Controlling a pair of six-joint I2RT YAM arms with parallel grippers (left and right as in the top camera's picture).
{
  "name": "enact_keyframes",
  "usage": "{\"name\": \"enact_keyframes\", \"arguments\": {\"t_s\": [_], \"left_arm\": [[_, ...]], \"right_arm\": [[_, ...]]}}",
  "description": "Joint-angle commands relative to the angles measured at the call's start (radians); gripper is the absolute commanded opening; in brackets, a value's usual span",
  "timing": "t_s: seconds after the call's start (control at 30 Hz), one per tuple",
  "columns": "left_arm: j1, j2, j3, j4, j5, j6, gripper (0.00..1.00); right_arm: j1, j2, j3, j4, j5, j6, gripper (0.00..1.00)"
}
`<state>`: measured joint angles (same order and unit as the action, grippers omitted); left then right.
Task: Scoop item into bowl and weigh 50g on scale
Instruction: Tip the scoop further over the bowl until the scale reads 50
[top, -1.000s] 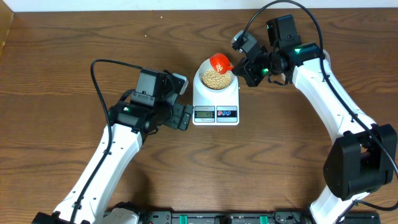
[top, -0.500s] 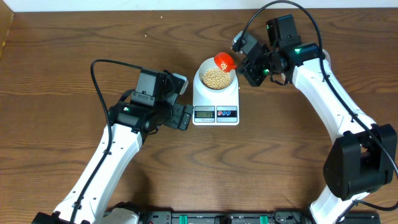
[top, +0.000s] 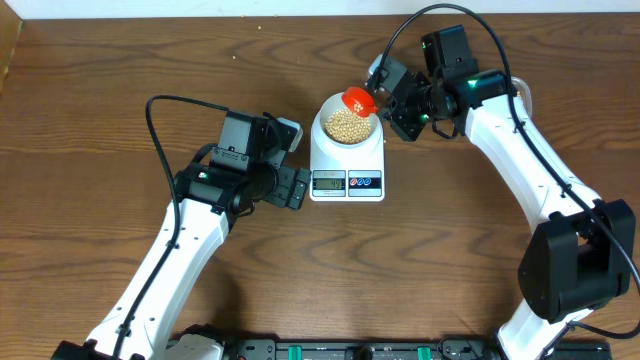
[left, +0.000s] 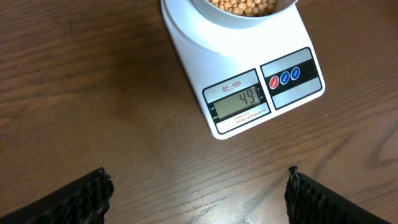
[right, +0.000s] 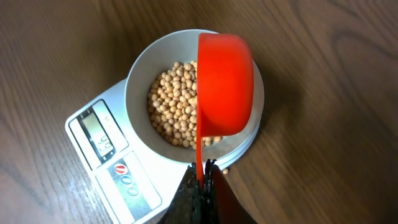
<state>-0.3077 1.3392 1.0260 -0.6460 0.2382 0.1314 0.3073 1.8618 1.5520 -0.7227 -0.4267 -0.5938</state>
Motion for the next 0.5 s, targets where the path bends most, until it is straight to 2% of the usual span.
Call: {"name": "enact_keyframes", "arguments": {"t_s": [0.0, 0.2, 0.47], "left_arm": [[0.003, 0.002, -0.004, 0.0, 0.008, 0.003, 0.91], [0.003, 0.002, -0.004, 0.0, 0.008, 0.003, 0.91], [0.003, 0.002, -0.004, 0.0, 0.008, 0.003, 0.91]], "right_arm": [[0.009, -0.021, 0.021, -0.002, -0.001, -0.051, 0.01], [0.009, -0.021, 0.021, -0.003, -0.003, -0.044, 0.01], [-0.011, -0.021, 0.021, -0.003, -0.158, 0.098, 0.01]]}}
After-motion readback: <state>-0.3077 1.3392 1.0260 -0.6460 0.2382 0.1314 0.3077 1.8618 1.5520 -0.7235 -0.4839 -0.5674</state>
